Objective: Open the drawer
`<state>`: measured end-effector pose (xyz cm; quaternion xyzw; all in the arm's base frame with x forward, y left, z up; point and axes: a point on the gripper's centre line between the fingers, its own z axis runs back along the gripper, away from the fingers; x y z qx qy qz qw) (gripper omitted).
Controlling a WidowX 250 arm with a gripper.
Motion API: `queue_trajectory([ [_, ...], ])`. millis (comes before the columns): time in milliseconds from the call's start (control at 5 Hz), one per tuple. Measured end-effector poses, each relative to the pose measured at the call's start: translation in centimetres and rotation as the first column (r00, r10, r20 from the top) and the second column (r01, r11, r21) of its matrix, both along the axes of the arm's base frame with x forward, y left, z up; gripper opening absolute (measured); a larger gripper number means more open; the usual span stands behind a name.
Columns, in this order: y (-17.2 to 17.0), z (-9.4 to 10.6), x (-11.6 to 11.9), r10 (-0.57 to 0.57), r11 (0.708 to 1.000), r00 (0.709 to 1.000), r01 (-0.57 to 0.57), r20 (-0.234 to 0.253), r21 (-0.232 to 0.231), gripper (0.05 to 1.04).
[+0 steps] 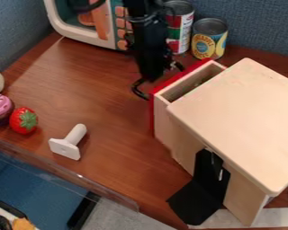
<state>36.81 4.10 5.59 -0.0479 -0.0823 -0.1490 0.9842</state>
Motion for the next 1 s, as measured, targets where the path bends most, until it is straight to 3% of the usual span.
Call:
queue_trajectory([
  [800, 3.8, 0.6, 1.4, -0.058, 0.998, 0.998, 0.058, -0.024, 0.008, 0.119],
  [1000, 4.0, 0.3, 1.8, -0.129, 0.992, 0.990, 0.130, -0.056, 0.001, 0.183],
])
